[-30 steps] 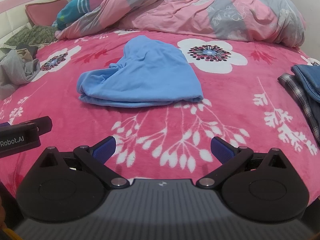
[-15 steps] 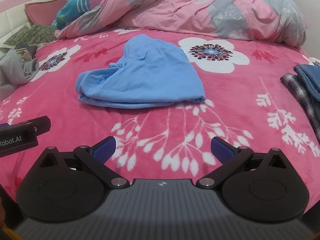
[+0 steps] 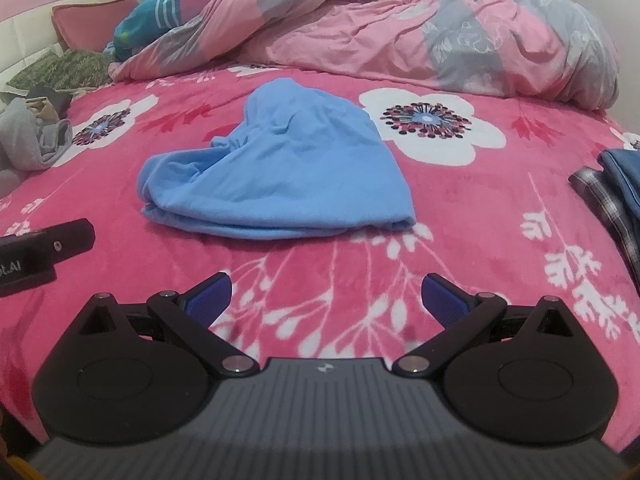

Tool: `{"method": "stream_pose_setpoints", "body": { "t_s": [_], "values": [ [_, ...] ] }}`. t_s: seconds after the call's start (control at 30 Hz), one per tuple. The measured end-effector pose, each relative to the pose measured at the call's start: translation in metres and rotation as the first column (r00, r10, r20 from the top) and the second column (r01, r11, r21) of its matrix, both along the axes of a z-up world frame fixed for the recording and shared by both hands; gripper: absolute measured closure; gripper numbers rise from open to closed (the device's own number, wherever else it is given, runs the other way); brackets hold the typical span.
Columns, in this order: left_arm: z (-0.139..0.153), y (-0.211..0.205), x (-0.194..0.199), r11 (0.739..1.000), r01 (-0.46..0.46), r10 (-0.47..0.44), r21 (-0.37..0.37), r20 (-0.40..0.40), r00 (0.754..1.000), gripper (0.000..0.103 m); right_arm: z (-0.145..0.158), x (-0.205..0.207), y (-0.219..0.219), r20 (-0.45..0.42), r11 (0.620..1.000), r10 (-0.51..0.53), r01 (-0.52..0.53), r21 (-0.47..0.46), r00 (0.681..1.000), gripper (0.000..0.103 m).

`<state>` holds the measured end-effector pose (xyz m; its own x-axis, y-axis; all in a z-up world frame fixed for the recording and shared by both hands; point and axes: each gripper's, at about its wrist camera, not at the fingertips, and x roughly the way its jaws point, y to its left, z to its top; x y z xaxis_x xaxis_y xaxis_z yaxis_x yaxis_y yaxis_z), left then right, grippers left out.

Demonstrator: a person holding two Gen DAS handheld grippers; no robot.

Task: Fold clothes

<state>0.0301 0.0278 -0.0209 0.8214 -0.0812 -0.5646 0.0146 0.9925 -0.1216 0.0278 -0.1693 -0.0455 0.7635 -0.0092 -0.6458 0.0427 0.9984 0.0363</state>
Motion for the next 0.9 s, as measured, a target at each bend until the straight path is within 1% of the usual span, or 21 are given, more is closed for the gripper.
{"method": "stream_pose_setpoints", "body": {
  "t_s": [0.1, 0.17, 0.3, 0.37, 0.43, 0.57, 0.6, 0.63, 0.67, 0.7, 0.8, 0.83, 0.9],
  "values": [
    [-0.003, 0.001, 0.007, 1.000, 0.019, -0.018, -0.015, 0.031, 0.999, 0.000, 0.002, 0.001, -0.008, 0.052, 1.000, 0.009, -0.009, -0.001, 0.999, 0.001],
    [-0.006, 0.004, 0.011, 0.999, 0.023, -0.022, -0.024, 0.037, 0.999, 0.000, 0.004, 0.001, -0.015, 0.109, 1.000, 0.029, -0.030, 0.003, 0.994, 0.001],
    [-0.015, 0.010, 0.018, 0.999, 0.026, -0.025, -0.040, 0.040, 0.999, 0.000, 0.009, 0.001, -0.025, 0.238, 0.993, 0.112, -0.118, 0.009, 0.965, 0.001],
    [-0.019, 0.014, 0.021, 0.998, 0.028, -0.026, -0.047, 0.041, 0.999, 0.000, 0.013, 0.007, -0.025, 0.268, 0.985, 0.165, -0.173, 0.004, 0.949, 0.001],
    [-0.023, 0.017, 0.025, 0.998, 0.030, -0.028, -0.055, 0.042, 0.999, 0.002, 0.017, 0.018, -0.022, 0.273, 0.972, 0.222, -0.234, 0.015, 0.936, 0.001],
    [-0.032, 0.024, 0.031, 0.997, 0.034, -0.030, -0.071, 0.045, 0.999, 0.015, 0.020, 0.042, -0.004, 0.274, 0.930, 0.343, -0.366, 0.037, 0.898, 0.001],
    [-0.034, 0.026, 0.033, 0.997, 0.032, -0.029, -0.077, 0.043, 0.999, 0.015, 0.019, 0.048, 0.003, 0.271, 0.918, 0.372, -0.395, 0.033, 0.888, 0.001],
    [-0.036, 0.029, 0.034, 0.996, 0.028, -0.025, -0.085, 0.038, 0.999, 0.019, 0.019, 0.055, 0.011, 0.262, 0.905, 0.402, -0.425, 0.031, 0.877, 0.002],
    [-0.039, 0.032, 0.035, 0.995, 0.024, -0.021, -0.094, 0.032, 0.999, 0.026, 0.018, 0.062, 0.019, 0.248, 0.891, 0.433, -0.454, 0.030, 0.866, 0.003],
    [-0.042, 0.036, 0.036, 0.994, 0.020, -0.017, -0.103, 0.026, 1.000, 0.029, 0.017, 0.068, 0.026, 0.236, 0.877, 0.460, -0.480, 0.030, 0.856, 0.003],
    [-0.051, 0.048, 0.040, 0.990, 0.011, -0.012, -0.143, -0.002, 1.000, 0.031, 0.013, 0.082, 0.046, 0.219, 0.847, 0.513, -0.531, 0.027, 0.830, 0.007],
    [-0.053, 0.050, 0.040, 0.989, 0.010, -0.011, -0.150, -0.006, 1.000, 0.034, 0.011, 0.084, 0.051, 0.212, 0.839, 0.526, -0.543, 0.025, 0.823, 0.009],
    [-0.056, 0.053, 0.040, 0.989, 0.016, -0.016, -0.148, -0.002, 1.000, 0.036, 0.007, 0.089, 0.061, 0.192, 0.826, 0.550, -0.563, 0.018, 0.813, 0.013]
  ]
}}
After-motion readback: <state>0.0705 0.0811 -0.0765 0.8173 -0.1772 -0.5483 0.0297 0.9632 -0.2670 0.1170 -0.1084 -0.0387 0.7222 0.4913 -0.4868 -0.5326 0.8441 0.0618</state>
